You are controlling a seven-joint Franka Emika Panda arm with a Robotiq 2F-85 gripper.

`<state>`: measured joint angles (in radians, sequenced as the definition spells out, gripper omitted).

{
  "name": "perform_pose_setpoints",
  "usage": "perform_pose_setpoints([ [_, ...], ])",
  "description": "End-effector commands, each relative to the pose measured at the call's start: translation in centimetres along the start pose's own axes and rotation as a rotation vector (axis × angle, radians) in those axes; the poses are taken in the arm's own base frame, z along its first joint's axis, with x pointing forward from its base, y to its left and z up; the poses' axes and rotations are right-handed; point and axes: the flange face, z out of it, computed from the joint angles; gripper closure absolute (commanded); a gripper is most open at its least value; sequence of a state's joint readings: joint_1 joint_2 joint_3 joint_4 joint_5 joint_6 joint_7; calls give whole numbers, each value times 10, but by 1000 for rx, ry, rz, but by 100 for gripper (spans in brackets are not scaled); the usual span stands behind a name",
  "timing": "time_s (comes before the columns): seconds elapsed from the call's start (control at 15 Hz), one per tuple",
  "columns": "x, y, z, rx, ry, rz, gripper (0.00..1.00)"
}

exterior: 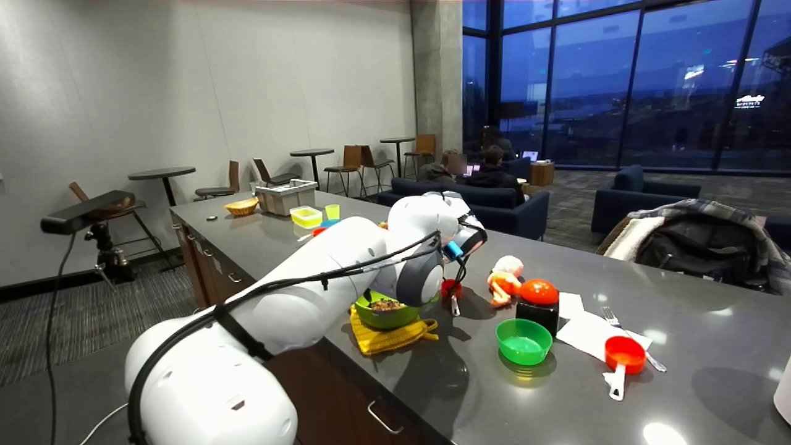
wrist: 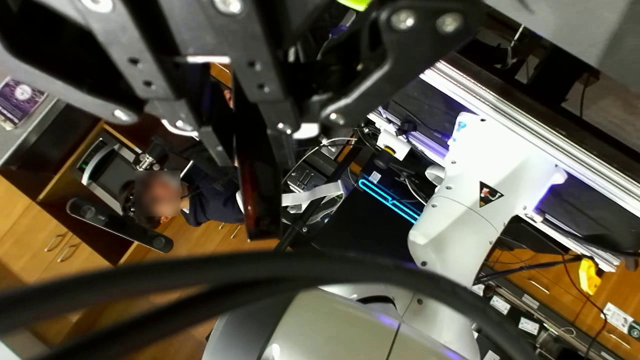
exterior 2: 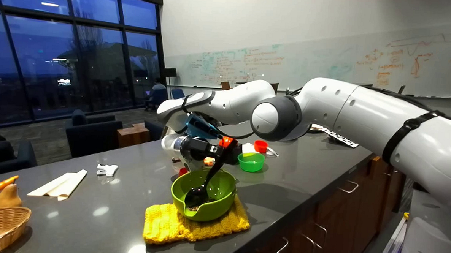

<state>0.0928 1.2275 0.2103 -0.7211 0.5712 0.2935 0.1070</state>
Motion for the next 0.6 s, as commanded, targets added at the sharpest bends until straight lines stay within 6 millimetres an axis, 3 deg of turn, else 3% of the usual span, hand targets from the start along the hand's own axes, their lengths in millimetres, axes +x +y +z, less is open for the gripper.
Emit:
perform_pose_setpoints([
  [0.0, -14, 15, -8, 0, 61, 25, 94],
  [0.53, -40, 59, -22, 48, 182, 58, 94],
])
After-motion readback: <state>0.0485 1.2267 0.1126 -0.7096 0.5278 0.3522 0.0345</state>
